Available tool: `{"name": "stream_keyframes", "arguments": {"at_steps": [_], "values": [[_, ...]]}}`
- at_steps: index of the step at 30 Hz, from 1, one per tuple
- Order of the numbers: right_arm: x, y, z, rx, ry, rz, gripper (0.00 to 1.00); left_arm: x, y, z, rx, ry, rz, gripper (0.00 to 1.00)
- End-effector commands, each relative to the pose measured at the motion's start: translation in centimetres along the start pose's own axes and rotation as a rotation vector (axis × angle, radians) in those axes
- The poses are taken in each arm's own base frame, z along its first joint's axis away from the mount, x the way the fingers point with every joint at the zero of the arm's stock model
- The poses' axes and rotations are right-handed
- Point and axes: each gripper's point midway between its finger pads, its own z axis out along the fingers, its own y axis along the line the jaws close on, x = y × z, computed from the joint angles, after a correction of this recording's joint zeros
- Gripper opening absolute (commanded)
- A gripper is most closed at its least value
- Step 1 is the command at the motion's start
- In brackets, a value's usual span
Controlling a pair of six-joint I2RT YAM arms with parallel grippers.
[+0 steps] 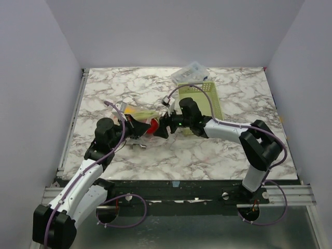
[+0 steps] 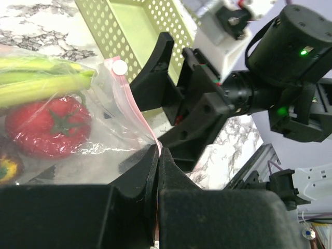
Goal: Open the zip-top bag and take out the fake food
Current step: Pick up the fake fruit from the zipper food storage bag.
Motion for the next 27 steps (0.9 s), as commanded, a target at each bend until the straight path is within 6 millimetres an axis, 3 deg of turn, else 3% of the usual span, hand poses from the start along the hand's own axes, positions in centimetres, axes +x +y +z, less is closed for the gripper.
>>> {"name": "stream_keyframes", "arguments": {"at_steps": [1,6,9,14,19,27], "values": [[-0.5,2.8,-2.4,-0.125,0.015,-0.155,0.85,0.7,-1.6,-0.2,0.078,0.053,0.017,0.0],[-0.6,5.4,-4.5,-0.252,-0.003,-0.327,0.89,1.4,-2.3,0.4,0.143,0.108,0.0,0.0],[-0.4,5.8,-4.5,-0.292,-0.015,-0.385,0.89,1.8,-1.9,0.9,0.146,0.123,-0.005,0.0],[-0.4,5.0,-2.8,-0.303,-0.021,-0.4,0.85,1.9,-1.0,2.0,0.128,0.127,-0.022,0.0],[-0.6,2.3,-0.7,-0.186,-0.033,-0.336,0.77,1.3,-0.7,2.6,0.118,0.099,-0.033,0.0],[-1.6,-0.2,1.3,0.004,-0.06,-0.271,0.8,1.5,-0.4,2.8,0.111,0.105,-0.023,0.0]]}}
